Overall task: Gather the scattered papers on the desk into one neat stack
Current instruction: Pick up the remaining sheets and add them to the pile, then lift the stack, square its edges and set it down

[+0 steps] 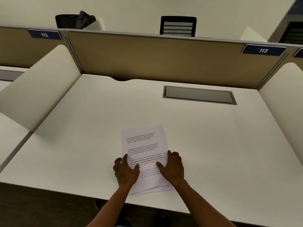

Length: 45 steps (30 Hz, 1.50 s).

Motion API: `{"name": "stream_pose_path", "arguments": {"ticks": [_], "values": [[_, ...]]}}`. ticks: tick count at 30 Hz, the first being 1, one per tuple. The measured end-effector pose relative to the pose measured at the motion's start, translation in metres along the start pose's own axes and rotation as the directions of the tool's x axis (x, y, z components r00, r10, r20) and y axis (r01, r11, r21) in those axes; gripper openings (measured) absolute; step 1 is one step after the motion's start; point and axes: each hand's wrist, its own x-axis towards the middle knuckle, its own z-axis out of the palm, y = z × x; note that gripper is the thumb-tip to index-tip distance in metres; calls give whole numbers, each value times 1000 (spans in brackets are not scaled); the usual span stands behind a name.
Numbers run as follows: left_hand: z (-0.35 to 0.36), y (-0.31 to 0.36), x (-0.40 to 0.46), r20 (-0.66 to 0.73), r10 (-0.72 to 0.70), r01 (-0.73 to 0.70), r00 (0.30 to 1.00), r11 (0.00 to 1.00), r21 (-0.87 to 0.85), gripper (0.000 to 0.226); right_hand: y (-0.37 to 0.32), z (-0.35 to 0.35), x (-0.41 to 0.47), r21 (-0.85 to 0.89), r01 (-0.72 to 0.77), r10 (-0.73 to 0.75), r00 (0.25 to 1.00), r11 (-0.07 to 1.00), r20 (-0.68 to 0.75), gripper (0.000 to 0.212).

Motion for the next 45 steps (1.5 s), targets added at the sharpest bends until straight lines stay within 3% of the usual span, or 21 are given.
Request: {"name": "stream_pose_path", "arguments": {"ticks": [4, 8, 13, 19, 23, 26, 31, 33, 36, 42, 45], "values": [[0, 7, 5, -5, -106, 103, 994, 975, -196, 74, -7, -6, 7, 185, -113, 117, 993, 976, -11, 85], [-1, 7, 9, 15, -88, 89, 996, 980, -180, 77, -6, -12, 20, 309, -244, 237, 970, 919, 61, 87], [2, 5, 9, 23, -68, 71, 997, 984, -165, 79, -9, -19, 30, 422, -343, 303, 939, 839, 162, 73], [1, 6, 10, 30, -60, 64, 998, 987, -147, 80, -11, -19, 36, 392, -361, 303, 931, 846, 203, 77], [-1, 5, 10, 38, -63, 68, 997, 985, -157, 80, -20, -15, 31, 359, -281, 246, 959, 890, 142, 75], [-2, 6, 9, 45, -58, 65, 997, 986, -151, 80, -24, -15, 30, 495, -263, 223, 965, 828, 138, 68], [-3, 7, 10, 62, -48, 55, 997, 990, -131, 79, -15, -16, 38, 627, -355, 231, 934, 693, 272, 59], [-3, 6, 10, 75, -45, 55, 996, 990, -132, 78, -9, -18, 40, 618, -361, 155, 919, 699, 362, 52], [-4, 6, 12, 83, -45, 57, 996, 987, -153, 78, -3, -22, 39, 628, -269, 49, 937, 730, 345, 54], [-12, 14, 19, 48, -60, 71, 997, 952, -298, 91, 7, -40, 30, 786, -185, -91, 952, 590, 292, 55], [-26, 26, 24, 190, -7, 113, 982, 825, -553, 95, 16, -51, 27, 833, -156, -129, 956, 531, 262, 54]]}}
